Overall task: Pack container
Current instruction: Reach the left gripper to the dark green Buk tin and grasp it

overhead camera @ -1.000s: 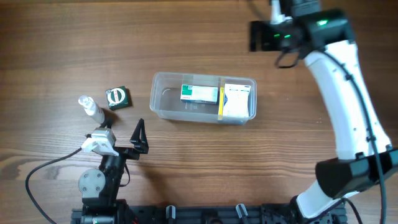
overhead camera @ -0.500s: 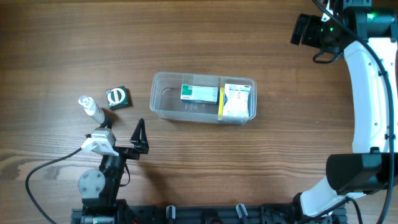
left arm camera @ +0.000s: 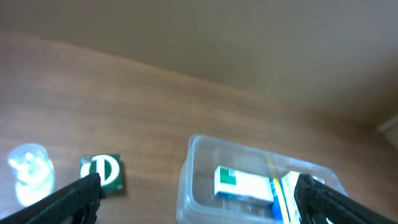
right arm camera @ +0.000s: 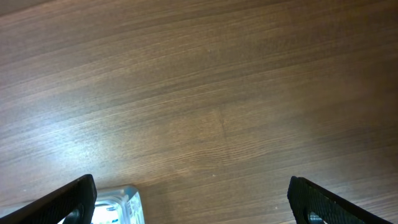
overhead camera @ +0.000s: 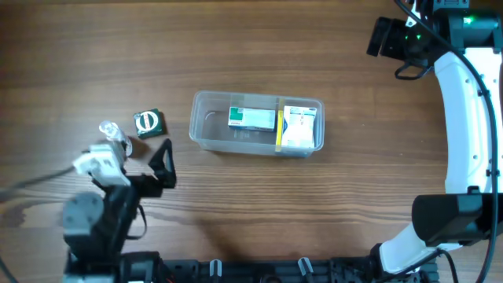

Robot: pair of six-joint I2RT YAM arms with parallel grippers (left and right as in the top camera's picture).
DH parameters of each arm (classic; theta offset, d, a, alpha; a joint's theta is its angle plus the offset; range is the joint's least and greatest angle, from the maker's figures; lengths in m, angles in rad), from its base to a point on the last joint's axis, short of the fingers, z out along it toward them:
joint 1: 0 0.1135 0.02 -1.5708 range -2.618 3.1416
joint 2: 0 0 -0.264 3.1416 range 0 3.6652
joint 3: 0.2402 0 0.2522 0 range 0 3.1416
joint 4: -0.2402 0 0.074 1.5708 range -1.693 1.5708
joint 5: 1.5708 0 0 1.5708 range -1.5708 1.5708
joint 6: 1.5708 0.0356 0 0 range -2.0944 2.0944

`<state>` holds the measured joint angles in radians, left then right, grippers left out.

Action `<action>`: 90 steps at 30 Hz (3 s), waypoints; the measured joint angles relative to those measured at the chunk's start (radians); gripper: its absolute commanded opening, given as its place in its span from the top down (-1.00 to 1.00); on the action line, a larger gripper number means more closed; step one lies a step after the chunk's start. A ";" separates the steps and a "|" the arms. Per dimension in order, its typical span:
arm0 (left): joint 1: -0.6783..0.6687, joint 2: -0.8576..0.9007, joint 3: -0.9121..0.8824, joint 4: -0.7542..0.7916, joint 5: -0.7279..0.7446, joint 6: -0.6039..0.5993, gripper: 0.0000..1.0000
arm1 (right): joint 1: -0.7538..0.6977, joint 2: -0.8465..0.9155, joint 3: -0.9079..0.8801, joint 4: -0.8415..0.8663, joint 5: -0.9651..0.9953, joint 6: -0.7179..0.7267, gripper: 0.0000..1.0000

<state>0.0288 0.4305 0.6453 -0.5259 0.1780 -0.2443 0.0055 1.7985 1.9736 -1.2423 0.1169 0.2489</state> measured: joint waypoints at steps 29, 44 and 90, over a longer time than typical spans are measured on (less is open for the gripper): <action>0.047 0.801 0.739 -0.336 -0.024 0.129 -1.00 | 0.000 0.000 0.000 0.000 0.000 0.001 -1.00; 0.047 1.259 1.026 -0.530 -0.062 0.066 -0.99 | 0.000 0.000 0.000 0.000 0.000 0.000 -0.99; 0.047 1.722 1.026 -0.692 -0.234 -0.078 -1.00 | 0.000 0.000 0.000 0.000 0.000 0.000 -0.99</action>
<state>0.0761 2.1521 1.6714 -1.2179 -0.0563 -0.3225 0.0055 1.7985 1.9736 -1.2423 0.1169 0.2493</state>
